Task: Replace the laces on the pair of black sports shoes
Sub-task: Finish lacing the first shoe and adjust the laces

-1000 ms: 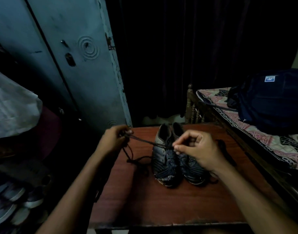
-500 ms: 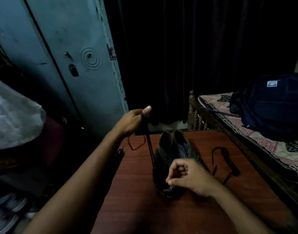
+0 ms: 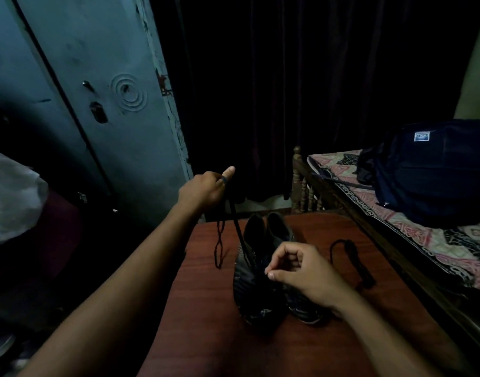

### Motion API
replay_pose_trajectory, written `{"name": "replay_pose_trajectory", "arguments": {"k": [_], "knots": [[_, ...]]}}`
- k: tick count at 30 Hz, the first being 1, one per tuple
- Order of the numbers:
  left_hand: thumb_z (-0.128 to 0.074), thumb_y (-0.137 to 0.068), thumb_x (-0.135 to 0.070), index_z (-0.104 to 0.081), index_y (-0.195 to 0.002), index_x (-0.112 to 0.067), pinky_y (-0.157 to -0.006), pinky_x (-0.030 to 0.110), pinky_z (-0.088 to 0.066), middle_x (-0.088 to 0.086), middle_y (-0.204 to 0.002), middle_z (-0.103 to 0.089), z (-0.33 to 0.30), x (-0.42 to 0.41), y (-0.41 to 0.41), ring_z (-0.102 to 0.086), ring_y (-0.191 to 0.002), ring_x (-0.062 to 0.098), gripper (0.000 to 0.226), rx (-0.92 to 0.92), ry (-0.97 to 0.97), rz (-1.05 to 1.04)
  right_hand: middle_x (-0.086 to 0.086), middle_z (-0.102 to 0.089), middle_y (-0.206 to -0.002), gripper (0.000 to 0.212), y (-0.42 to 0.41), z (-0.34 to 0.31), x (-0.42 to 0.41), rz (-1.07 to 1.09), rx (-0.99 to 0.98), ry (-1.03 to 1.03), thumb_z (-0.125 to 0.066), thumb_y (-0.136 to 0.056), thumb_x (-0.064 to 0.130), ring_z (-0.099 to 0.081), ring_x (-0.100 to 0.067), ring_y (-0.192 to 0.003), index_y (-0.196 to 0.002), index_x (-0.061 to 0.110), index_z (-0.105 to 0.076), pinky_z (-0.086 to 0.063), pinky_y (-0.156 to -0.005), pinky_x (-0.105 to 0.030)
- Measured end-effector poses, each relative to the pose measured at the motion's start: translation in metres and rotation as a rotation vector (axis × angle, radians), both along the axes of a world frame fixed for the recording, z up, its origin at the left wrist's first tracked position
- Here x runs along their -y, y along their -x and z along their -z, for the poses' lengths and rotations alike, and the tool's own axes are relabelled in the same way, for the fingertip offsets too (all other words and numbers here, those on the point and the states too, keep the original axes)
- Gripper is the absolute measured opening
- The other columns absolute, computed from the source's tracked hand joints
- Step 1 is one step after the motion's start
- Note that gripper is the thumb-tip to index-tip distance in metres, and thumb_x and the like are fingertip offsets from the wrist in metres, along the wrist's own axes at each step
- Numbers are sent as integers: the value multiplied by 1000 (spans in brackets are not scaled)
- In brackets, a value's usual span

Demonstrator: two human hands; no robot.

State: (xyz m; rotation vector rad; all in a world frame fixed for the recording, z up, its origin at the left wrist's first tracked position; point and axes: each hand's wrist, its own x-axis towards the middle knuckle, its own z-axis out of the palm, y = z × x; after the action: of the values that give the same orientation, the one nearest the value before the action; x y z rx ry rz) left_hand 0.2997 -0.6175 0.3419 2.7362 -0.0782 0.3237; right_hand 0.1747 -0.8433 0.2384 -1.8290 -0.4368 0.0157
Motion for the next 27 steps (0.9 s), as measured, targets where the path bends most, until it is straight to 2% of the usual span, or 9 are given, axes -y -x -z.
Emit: {"name": "replay_pose_trajectory", "arguments": {"k": [2,3,6,8,12,18,21,25,27], "knots": [[-24,-101,-72,-63,-101,-14,-79,42,-49,6,-94,-61,-6,6,-12,-60,-85,26,70,6,-46,-42,2,-77,-86,19,-9,12,-3,95,10,11,-80,-81,4,-72,-12,-84,-80,19,-68,-57,-80,-30],[-27,-102,-70,-64,-98,-12,-78,43,-53,7,-91,-65,-10,9,-20,-63,-80,27,69,0,5,-26,2,-76,-84,21,-14,19,-6,151,10,16,-79,-82,5,-71,-13,-80,-77,22,-68,-56,-77,-32],[-39,-105,-61,-71,-87,-13,-71,47,-64,10,-80,-74,-19,20,-41,-72,-68,28,60,11,382,72,-4,-71,-73,22,-34,38,-19,341,-35,-22,-72,-86,3,-65,-12,-64,-75,22,-66,-51,-64,-32],[-45,-106,-53,-72,-87,-15,-69,45,-64,9,-82,-75,-25,32,-49,-75,-74,26,50,92,562,151,-6,-69,-69,23,-49,44,-33,431,-52,-60,-69,-88,2,-61,-11,-59,-76,21,-65,-46,-60,-29],[-55,-104,-45,-73,-94,-21,-79,50,-60,4,-91,-75,-18,50,-56,-73,-86,24,32,174,487,376,5,-61,-68,26,-73,50,-60,509,-6,-84,-66,-89,-1,-56,-3,-59,-78,22,-62,-38,-55,-15],[-66,-101,-30,-74,-100,-20,-84,38,-59,-5,-94,-73,34,47,-61,-69,-91,7,13,194,407,541,9,-62,-82,28,-90,67,-86,518,67,-68,-65,-88,-2,-58,-4,-77,-79,24,-58,-40,-65,-12],[-69,-99,-23,-75,-102,-20,-86,34,-58,-8,-98,-73,53,33,-61,-69,-96,5,7,213,422,531,8,-62,-83,32,-98,69,-96,461,80,-29,-64,-87,-1,-58,-6,-77,-78,29,-56,-40,-66,-16],[-71,-94,-6,-74,-104,-19,-85,30,-59,-11,-98,-74,73,13,-51,-71,-95,4,17,128,373,520,11,-59,-75,28,-95,72,-86,464,41,-59,-66,-89,4,-54,-7,-68,-77,28,-57,-38,-60,-17],[-70,-89,3,-74,-107,-17,-87,29,-59,-12,-100,-74,82,3,-47,-70,-96,2,27,55,272,547,12,-57,-70,27,-87,75,-78,466,38,-57,-67,-90,4,-53,-7,-65,-76,26,-57,-38,-59,-17]]}}
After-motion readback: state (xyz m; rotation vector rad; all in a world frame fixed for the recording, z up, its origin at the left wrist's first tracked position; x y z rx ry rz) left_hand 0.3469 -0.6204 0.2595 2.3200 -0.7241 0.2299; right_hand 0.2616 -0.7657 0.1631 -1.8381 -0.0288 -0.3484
